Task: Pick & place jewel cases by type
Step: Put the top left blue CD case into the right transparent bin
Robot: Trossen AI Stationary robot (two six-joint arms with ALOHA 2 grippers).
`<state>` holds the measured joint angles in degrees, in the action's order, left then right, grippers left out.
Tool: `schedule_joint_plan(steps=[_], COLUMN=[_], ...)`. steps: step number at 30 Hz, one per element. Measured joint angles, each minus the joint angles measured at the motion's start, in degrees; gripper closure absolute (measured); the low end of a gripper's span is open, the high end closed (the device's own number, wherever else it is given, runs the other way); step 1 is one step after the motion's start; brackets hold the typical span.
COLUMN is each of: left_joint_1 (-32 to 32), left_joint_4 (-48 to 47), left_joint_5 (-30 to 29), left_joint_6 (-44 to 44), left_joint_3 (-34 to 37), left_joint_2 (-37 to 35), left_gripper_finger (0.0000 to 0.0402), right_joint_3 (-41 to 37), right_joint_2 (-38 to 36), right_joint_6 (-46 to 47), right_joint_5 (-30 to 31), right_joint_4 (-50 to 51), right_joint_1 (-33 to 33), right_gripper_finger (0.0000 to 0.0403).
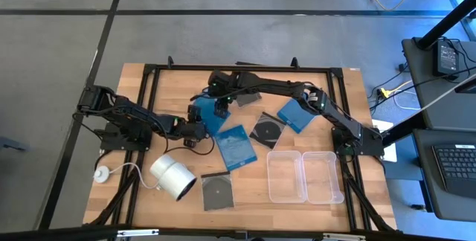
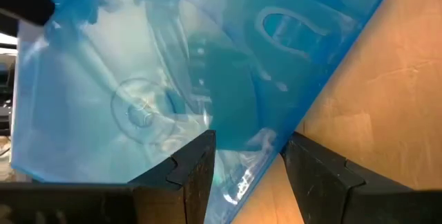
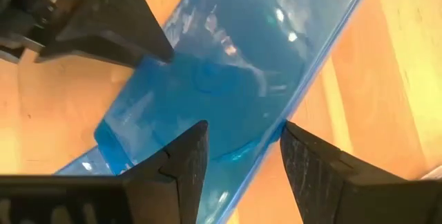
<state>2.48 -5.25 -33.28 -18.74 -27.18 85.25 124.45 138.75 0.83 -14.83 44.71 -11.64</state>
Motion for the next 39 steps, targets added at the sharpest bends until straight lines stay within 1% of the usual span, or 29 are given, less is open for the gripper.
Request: schedule_joint_plan(steps=[25, 34, 39], left_joint_1=[0.1, 0.1, 0.2], left_joint_4=[0.1, 0.2, 0.3], left_joint_5=[-0.1, -0.4, -0.8], left_joint_6=[0.6, 0.4, -0.5], left_joint_3=[0.0, 0.0, 0.0], left_joint_2=[0.0, 0.0, 0.0], left_gripper_finger=[0.0233, 0.0233, 0.0233], right_joint_3=[-0.4, -0.4, -0.4], right_joint_2=[-0.4, -1.9, -2.9], right_joint_6=[0.1, -0.9, -1.2], right_joint_5=[0.0, -0.8, -2.5], right_joint_4=[1.3, 0.8, 0.6], right_joint_1=[0.0, 0.7, 1.2], right_gripper_finger=[0.0224, 0.0224, 0.0224])
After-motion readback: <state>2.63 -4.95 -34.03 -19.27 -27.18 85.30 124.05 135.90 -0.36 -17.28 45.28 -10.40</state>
